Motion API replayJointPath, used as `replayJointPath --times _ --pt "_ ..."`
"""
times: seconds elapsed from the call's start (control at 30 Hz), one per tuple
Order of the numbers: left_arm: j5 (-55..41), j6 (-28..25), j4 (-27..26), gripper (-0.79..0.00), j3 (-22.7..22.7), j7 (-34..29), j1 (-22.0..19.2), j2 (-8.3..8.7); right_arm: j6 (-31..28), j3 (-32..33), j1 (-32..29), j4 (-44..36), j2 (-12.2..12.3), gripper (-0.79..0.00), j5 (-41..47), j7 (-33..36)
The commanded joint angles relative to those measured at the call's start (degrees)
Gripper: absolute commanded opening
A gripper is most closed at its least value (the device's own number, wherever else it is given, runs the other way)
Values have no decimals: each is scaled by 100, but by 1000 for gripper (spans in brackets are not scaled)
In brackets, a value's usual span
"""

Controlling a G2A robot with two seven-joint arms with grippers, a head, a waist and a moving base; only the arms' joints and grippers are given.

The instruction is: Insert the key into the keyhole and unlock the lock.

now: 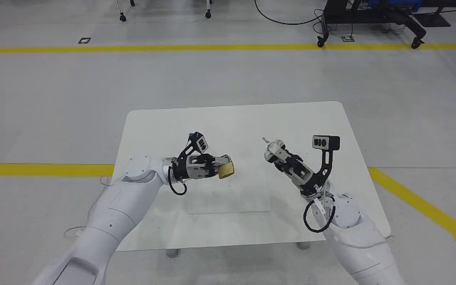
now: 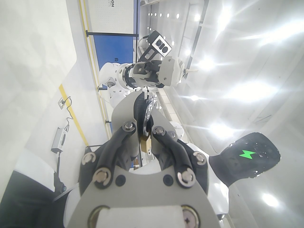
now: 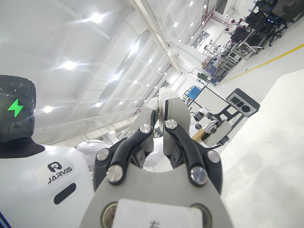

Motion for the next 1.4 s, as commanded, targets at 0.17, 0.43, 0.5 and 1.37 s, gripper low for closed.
replayJointPath --times 0.17,0.43,0.5,1.37 --pt "57 60 -123 -785 -33 441 116 -1 142 38 6 -6 -2 -785 -333 -167" --pt "-139 620 -152 -785 -173 918 191 -35 -154 -41 -101 -214 -31 -785 -2455 -475" --pt "-151 767 -105 -785 -205 1013 168 -42 -219 -32 -137 -231 -49 -785 -2952 -744" --pt "879 1783 -478 -785 -341 1985 187 76 -338 144 -61 -519 -137 -785 -5963 -2185"
